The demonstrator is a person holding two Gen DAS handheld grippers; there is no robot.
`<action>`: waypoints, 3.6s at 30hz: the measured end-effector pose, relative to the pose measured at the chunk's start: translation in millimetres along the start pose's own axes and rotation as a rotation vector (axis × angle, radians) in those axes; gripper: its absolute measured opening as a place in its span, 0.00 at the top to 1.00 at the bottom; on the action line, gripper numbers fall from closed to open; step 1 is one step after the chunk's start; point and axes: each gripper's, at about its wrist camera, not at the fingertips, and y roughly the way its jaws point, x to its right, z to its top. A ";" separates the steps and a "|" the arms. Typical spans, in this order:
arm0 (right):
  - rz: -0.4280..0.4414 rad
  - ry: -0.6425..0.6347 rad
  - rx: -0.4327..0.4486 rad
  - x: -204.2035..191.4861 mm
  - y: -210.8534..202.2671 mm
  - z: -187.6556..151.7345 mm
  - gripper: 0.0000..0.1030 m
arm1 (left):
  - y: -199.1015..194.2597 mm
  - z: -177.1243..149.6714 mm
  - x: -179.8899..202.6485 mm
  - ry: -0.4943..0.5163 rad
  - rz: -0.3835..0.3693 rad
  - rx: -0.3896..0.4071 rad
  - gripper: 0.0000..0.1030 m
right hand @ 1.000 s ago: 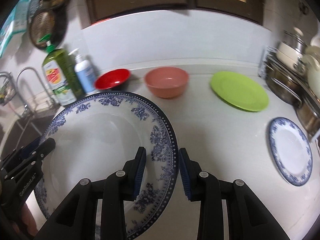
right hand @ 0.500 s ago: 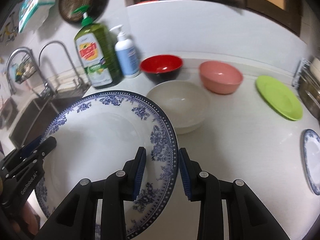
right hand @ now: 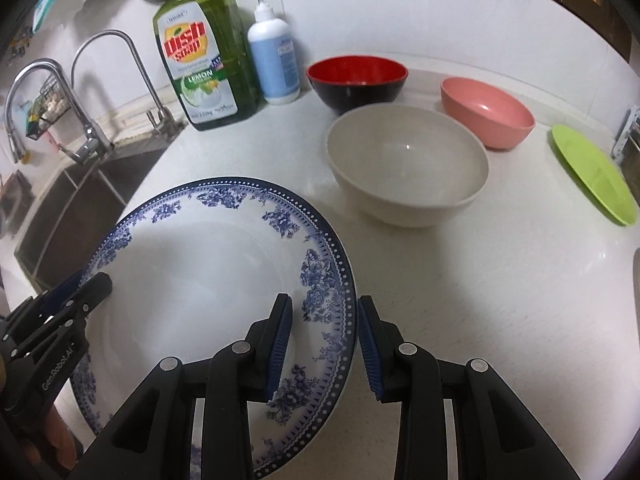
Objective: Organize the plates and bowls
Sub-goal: 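Lift the blue-floral plate with both grippers and carry it toward the cream bowl, then lower the plate onto the counter and open both grippers, then move both grippers to the second blue-floral plate beside the pot rack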
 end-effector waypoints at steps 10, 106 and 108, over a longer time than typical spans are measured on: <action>-0.025 0.012 -0.035 2.0 9.3 -0.3 0.67 | 17.9 -3.2 0.9 0.010 -0.020 -0.038 0.66; -0.554 0.485 0.430 282.9 -228.2 -83.9 0.19 | -126.3 40.7 344.0 0.485 -0.479 0.340 0.00; -0.563 0.495 0.427 293.2 -229.9 -87.2 0.19 | -125.4 40.1 358.1 0.497 -0.484 0.341 0.00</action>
